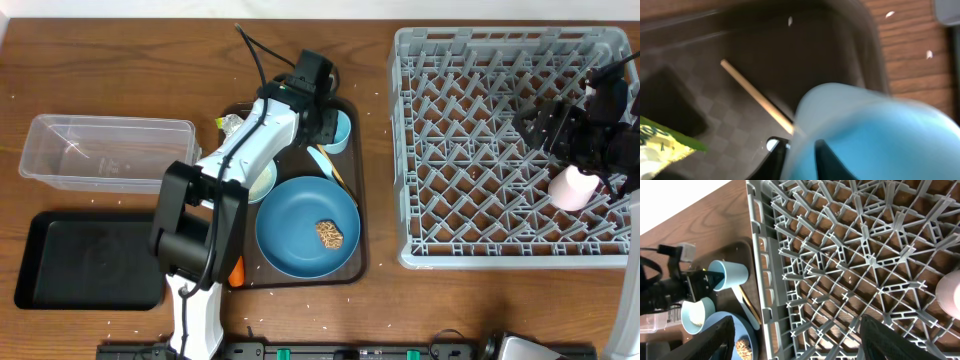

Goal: Sort waste into correct bins and load items into the dishwasher rack
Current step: 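Reach the left gripper to the light-blue cup and grasp it, then lift the light-blue cup and pass it to the right gripper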

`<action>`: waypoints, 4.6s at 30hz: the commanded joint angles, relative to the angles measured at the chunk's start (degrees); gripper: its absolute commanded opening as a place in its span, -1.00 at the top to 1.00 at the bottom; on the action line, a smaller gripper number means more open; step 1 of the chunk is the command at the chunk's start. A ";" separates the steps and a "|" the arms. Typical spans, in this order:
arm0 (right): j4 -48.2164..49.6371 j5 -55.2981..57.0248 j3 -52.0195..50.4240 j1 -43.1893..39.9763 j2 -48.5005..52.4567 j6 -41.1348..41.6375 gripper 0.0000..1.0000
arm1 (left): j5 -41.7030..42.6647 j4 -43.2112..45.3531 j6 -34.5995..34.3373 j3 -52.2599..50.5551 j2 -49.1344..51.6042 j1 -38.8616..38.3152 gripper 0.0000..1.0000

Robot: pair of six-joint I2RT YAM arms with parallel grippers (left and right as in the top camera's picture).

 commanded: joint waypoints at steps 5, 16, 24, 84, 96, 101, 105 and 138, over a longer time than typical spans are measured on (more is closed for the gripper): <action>-0.17 0.15 0.46 0.46 -0.13 -1.44 -0.50 | -0.85 -1.55 -1.46 0.66 -3.58 0.44 0.88; -1.88 -17.57 0.44 3.87 -0.13 -25.53 -0.52 | 32.81 -3.15 -7.58 1.51 -20.83 10.54 0.88; 8.22 -37.86 0.44 14.23 -0.13 -27.12 -0.43 | 64.67 -3.19 -10.54 1.51 -22.73 19.98 0.88; 26.88 -7.72 0.57 37.55 -8.35 -33.05 -0.64 | 81.77 6.08 -36.52 1.51 -23.47 17.86 0.88; 25.53 -5.81 0.57 36.68 -7.67 -36.68 -0.63 | 81.79 21.40 -29.88 1.51 -23.69 13.05 0.88; 24.17 -5.79 0.57 36.63 -7.91 -36.63 -0.64 | 81.00 21.33 -22.43 1.44 -23.67 12.59 0.88; 23.63 -5.29 0.57 36.61 -8.00 -36.68 -0.65 | 81.83 21.33 -19.56 1.42 -23.67 12.68 0.88; 36.70 -7.58 0.59 36.28 -4.00 -39.12 -0.71 | 81.81 21.55 -28.96 1.38 -23.67 11.21 0.88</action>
